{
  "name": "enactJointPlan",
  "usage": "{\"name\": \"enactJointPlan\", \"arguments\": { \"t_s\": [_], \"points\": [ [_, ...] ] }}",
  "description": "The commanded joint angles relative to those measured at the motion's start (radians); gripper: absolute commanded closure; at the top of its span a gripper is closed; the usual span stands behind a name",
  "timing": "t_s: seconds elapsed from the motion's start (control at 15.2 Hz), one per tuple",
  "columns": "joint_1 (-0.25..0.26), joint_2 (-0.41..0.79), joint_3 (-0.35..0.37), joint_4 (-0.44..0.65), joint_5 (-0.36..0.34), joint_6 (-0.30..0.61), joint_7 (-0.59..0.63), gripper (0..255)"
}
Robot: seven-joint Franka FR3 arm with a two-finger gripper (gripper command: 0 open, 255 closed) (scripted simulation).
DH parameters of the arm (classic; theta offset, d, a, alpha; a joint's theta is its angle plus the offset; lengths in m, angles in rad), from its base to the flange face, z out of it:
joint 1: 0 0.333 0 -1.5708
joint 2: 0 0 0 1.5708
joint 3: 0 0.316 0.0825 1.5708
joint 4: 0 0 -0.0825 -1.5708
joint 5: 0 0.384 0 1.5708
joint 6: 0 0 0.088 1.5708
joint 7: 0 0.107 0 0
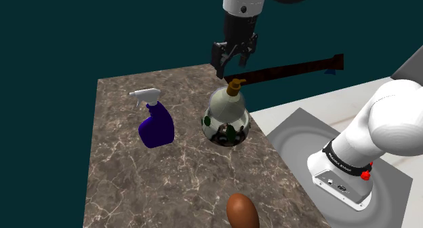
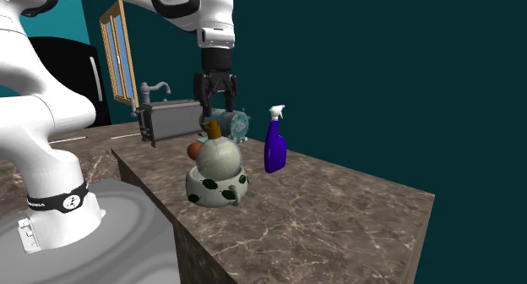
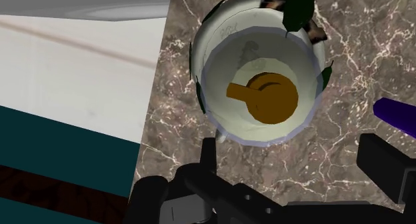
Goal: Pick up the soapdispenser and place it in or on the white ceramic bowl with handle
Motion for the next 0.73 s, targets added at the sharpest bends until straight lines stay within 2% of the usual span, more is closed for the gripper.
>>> {"name": "enactJointPlan", "arguments": {
  "t_s": [0.0,0.13,0.66],
  "points": [
    [0.0,-0.012,-0.005,0.041,0.0,-0.053,-0.002,0],
    [-0.002,-0.016,-0.01,0.098,-0.002,-0.114,-0.001,0],
    [-0.002,-0.016,-0.01,0.098,-0.002,-0.114,-0.001,0]
  ]
}}
